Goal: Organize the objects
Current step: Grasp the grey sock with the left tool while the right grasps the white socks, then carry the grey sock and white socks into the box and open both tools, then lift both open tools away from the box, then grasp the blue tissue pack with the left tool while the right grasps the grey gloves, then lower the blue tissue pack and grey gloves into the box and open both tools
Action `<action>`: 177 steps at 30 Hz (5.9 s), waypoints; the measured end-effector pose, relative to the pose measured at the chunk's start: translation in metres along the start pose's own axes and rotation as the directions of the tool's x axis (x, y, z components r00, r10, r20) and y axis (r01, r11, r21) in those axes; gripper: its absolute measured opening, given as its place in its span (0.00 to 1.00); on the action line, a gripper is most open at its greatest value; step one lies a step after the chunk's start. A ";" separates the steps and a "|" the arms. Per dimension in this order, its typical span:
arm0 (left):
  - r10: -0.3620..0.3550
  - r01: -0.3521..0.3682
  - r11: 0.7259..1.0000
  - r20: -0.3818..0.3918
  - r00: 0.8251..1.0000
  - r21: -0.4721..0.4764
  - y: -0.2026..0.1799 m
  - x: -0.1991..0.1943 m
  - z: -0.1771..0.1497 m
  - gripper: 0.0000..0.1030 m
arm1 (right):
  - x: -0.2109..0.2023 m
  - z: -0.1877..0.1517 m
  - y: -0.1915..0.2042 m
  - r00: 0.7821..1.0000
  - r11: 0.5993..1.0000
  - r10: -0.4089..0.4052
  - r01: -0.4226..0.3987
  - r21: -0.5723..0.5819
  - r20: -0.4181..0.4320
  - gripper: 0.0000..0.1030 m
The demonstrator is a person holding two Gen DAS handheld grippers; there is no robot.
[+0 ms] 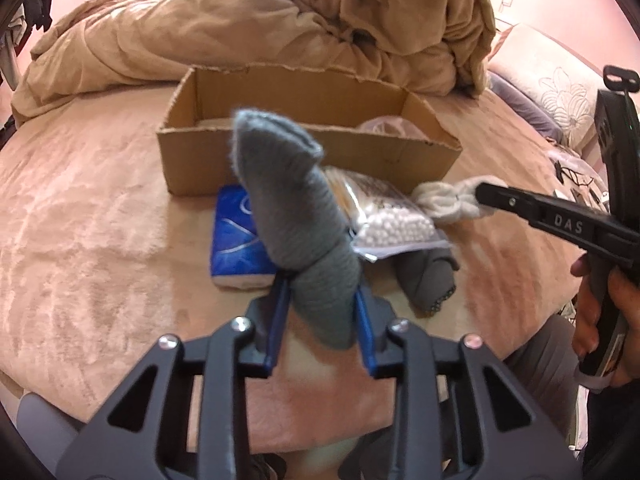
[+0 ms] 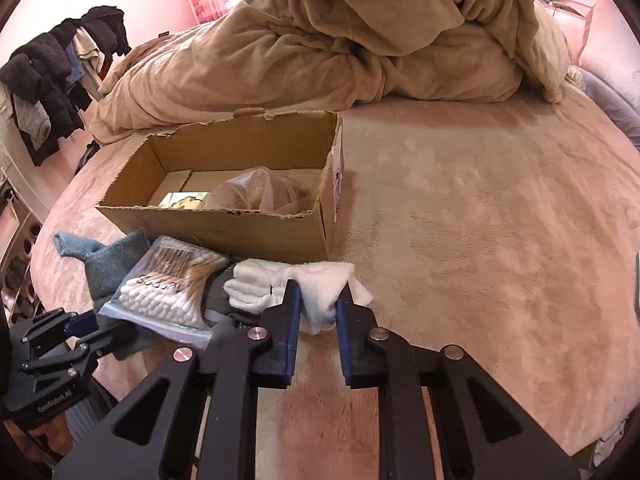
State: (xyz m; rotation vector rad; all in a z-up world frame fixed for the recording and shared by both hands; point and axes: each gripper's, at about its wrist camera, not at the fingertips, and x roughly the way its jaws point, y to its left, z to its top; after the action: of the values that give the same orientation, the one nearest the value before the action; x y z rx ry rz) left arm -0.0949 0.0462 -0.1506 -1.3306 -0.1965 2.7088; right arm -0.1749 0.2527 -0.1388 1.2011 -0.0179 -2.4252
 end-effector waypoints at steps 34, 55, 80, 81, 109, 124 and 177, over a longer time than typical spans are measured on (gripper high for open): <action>-0.081 0.063 0.995 0.263 0.961 0.076 0.007 -0.157 0.090 0.31 | -0.172 0.050 0.051 0.958 0.996 0.016 0.009 -0.085 0.285 0.15; -0.106 0.118 0.991 0.174 0.979 -0.059 0.052 -0.048 0.136 0.31 | -0.052 0.104 0.039 0.982 0.999 0.023 -0.017 -0.033 0.189 0.16; -0.016 0.020 0.997 0.044 0.999 -0.081 0.068 0.015 0.129 0.77 | 0.046 0.100 0.042 0.997 0.998 -0.027 0.030 -0.051 0.077 0.53; -0.016 0.020 0.997 0.053 0.998 -0.080 0.068 0.008 0.128 0.77 | 0.041 0.099 0.041 0.996 0.998 -0.028 0.032 -0.049 0.082 0.53; -0.010 0.015 1.000 0.203 0.979 -0.023 0.035 -0.139 0.062 0.79 | -0.125 0.046 0.080 0.977 0.995 -0.041 0.060 -0.085 0.209 0.65; -0.004 0.007 0.999 0.100 0.995 -0.039 0.035 -0.101 0.023 0.79 | -0.094 0.002 0.076 0.994 0.996 -0.034 0.043 -0.083 0.103 0.65; 0.071 -0.072 0.997 0.008 0.997 0.011 0.045 -0.010 0.020 0.47 | -0.002 -0.003 0.056 0.998 0.998 0.027 -0.030 -0.058 -0.062 0.30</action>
State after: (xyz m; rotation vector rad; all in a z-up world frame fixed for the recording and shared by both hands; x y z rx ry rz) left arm -0.1069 -0.0013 -0.1387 -1.3496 -0.1367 2.7697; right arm -0.1507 0.2036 -0.1280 1.2397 0.0542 -2.3467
